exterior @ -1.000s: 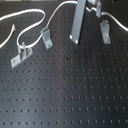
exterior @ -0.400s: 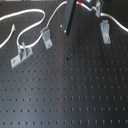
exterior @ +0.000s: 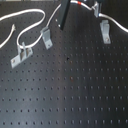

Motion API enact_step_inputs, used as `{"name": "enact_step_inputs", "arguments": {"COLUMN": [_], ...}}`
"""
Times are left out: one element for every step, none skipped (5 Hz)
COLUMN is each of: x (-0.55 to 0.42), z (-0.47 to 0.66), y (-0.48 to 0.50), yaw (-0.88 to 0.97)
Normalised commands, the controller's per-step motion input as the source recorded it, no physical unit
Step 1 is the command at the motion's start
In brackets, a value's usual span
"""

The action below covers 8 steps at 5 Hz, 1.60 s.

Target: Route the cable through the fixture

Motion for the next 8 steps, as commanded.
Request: {"name": "enact_step_inputs", "arguments": {"x": [0.001, 0.002, -0.028, -0.017, 0.003, 0.003, 0.004, 0.003], "z": [0.20, 0.21, 0.00, 0.10, 0.26, 0.26, 0.25, 0.25], "y": [0.001, 0.000, 0.087, 0.069, 0.002, 0.001, 0.000, 0.000], "yaw": [1.00, 1.00, 0.17, 0.00, 1.00, 1.00, 1.00, 1.00]}}
